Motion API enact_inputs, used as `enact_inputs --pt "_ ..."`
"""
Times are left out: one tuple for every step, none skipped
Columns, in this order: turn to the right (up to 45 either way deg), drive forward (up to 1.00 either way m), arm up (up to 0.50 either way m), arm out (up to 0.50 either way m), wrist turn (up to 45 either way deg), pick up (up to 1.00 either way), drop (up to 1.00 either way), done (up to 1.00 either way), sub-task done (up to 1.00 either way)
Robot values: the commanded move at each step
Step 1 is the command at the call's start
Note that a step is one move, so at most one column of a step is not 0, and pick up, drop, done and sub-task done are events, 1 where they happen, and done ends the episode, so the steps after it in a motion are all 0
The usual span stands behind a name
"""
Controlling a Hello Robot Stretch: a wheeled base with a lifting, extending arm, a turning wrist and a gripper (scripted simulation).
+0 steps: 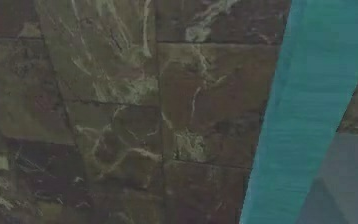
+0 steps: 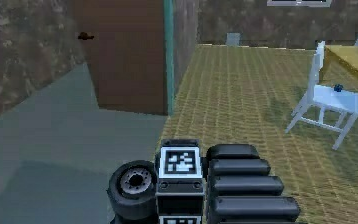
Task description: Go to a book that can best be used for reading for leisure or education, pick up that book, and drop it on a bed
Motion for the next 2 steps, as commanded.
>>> enact_inputs --pt "45.0 0.0 0.0 0.0 0.0 0.0 0.0 0.0 0.0" --pt "45.0 0.0 0.0 0.0 0.0 0.0 0.0 0.0 0.0"
